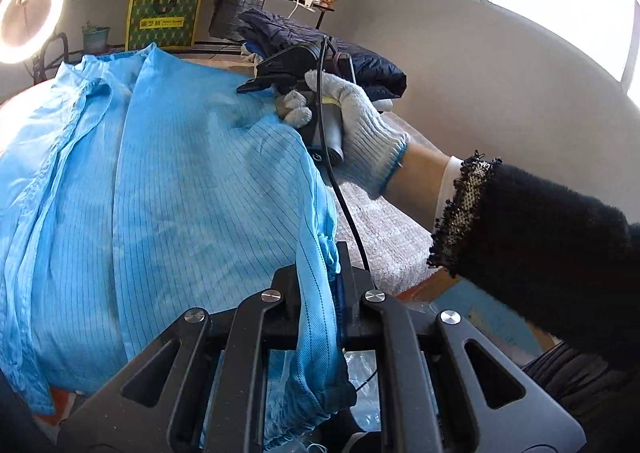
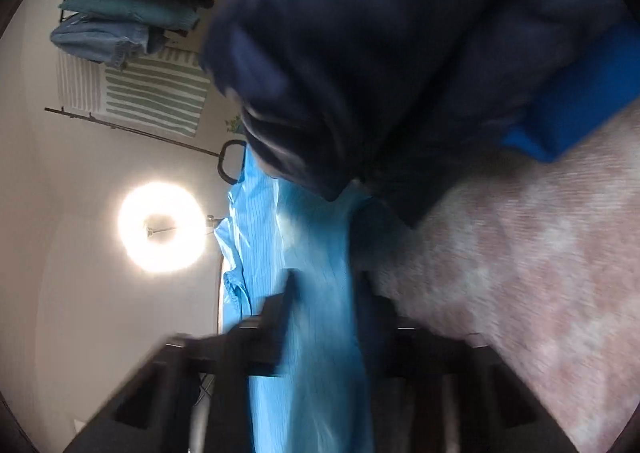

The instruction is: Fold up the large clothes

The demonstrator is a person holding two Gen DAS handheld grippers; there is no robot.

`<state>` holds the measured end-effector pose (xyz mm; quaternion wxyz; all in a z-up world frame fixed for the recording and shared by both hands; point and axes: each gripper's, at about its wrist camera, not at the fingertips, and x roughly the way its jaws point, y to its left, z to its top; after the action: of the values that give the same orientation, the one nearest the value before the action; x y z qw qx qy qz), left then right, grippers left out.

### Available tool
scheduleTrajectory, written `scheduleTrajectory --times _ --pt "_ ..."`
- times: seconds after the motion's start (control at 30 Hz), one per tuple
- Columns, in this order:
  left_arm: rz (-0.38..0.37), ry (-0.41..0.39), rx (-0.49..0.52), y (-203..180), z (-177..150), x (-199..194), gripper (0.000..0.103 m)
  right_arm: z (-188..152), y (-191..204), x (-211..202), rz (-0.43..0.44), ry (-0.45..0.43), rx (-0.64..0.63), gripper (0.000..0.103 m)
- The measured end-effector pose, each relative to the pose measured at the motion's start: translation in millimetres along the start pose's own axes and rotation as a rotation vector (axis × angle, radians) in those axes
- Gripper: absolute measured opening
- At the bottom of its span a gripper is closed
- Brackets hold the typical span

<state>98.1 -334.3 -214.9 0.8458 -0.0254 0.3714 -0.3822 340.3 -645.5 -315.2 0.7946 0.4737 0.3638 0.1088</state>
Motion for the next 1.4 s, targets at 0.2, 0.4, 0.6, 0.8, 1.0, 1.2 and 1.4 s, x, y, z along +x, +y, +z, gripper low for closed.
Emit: scheduleTrajectory --times 0.2,0.4,0.6,0.8,1.0,1.2,1.4 --pt "-0.012 0.017 -0.067 21 -9 -1 0.008 -3 64 -2 -0.163 -0.048 -0.24 0.0" --pt "-0.023 0.02 -0.163 43 -16 -10 0.008 -30 133 16 -0.314 -0.046 -0.477 0.0" --pt "-0.024 0.009 -0.268 67 -28 -29 0.008 -73 200 53 -0.392 0.003 -0.699 0.0" --pt "-0.019 0.009 -0.44 106 -48 -50 0.007 -124 240 116 -0.448 0.087 -0.89 0.0" --pt "0.008 0.0 -0.575 145 -64 -65 0.007 -168 252 182 -0.492 0.166 -0.998 0.0" --pt "0.014 -0.008 -0.612 158 -70 -68 0.007 -168 257 190 -0.31 0.267 -0.923 0.042" --pt "-0.001 -0.017 -0.661 170 -77 -72 0.007 -134 262 130 -0.054 0.203 -0.777 0.041"
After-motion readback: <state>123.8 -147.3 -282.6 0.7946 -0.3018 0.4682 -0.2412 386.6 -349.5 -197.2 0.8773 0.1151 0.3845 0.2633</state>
